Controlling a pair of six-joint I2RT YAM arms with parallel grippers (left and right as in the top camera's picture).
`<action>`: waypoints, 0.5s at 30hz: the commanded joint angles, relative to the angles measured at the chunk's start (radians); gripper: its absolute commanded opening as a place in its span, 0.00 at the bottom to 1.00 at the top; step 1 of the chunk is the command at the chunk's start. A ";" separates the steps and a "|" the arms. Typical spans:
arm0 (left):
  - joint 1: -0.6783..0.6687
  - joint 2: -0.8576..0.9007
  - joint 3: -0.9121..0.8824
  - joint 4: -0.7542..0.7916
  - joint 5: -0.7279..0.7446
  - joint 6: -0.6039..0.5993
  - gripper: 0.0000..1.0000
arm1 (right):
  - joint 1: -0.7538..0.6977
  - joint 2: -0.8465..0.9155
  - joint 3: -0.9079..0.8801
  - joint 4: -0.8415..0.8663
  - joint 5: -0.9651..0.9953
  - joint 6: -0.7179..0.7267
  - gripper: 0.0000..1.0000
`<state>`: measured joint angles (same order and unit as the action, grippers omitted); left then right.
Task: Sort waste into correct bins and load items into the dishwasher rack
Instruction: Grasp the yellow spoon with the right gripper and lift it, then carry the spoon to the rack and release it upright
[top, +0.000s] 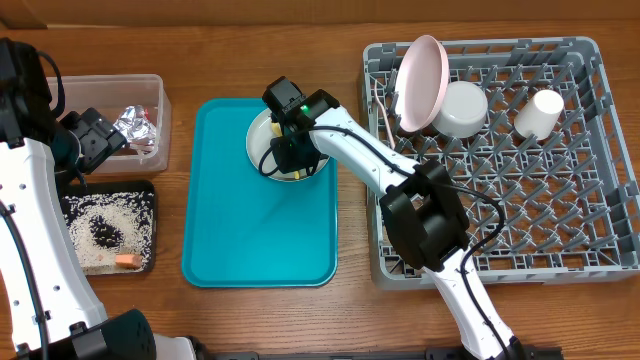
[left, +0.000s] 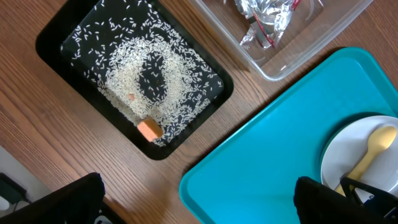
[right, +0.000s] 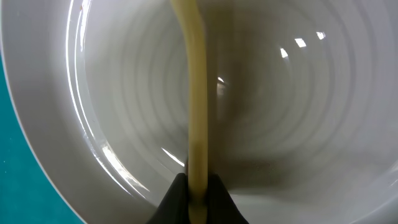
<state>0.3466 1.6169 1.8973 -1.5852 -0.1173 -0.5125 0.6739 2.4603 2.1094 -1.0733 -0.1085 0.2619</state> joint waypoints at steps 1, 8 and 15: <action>0.000 -0.002 -0.005 0.001 -0.013 0.019 1.00 | 0.005 0.057 0.006 -0.020 0.003 0.002 0.04; 0.000 -0.002 -0.005 0.001 -0.013 0.019 1.00 | -0.016 -0.002 0.152 -0.119 0.066 0.005 0.04; 0.000 -0.002 -0.005 0.001 -0.013 0.019 1.00 | -0.116 -0.111 0.381 -0.294 0.115 0.005 0.04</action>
<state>0.3466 1.6169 1.8973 -1.5852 -0.1173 -0.5125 0.6250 2.4603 2.3943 -1.3296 -0.0528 0.2619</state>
